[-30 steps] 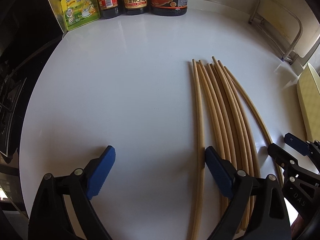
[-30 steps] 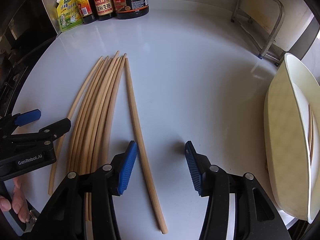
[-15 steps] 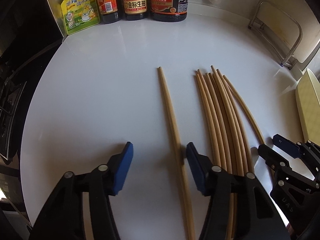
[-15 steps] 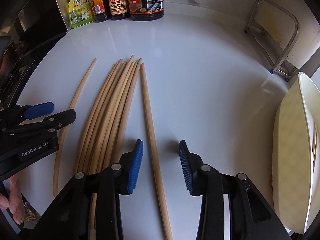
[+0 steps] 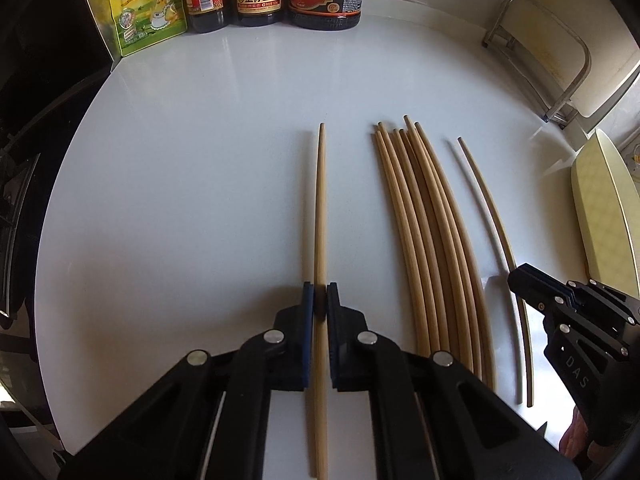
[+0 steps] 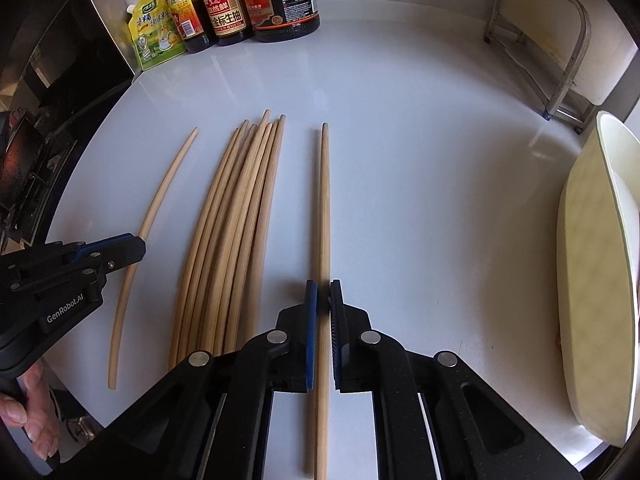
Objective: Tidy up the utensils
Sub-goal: 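Carry both chopsticks into the white basin and open both tools beside the others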
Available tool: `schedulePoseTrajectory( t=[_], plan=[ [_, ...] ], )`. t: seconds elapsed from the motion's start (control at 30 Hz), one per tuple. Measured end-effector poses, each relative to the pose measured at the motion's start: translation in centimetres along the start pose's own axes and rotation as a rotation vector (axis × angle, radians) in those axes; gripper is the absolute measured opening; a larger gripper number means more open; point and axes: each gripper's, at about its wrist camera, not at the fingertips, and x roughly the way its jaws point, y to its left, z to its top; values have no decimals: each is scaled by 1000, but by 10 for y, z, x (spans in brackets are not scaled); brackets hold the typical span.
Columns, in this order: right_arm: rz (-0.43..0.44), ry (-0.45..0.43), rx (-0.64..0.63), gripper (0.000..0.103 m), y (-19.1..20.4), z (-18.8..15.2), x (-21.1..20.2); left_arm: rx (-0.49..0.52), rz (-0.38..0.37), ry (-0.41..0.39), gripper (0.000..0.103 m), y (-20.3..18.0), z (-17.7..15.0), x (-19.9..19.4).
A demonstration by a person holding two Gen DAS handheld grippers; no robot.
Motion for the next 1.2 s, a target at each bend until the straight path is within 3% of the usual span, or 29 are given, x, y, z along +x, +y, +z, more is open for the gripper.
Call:
schedulePoseTrajectory(
  t=[0.33, 0.57, 0.93, 1.2],
  plan=[
    [61, -34, 63, 6, -2, -7, -34, 61, -19, -24, 7, -7, -3, -36],
    [77, -105, 145, 6, -31, -5, -70, 134, -47, -61, 7, -37, 8, -57],
    [-16, -238, 342, 6, -119, -20, -129, 367, -188, -100, 7, -149, 37, -76],
    [-110, -272, 542, 6, -205, -46, -145, 522, -301, -105, 7, -246, 55, -77]
  ],
)
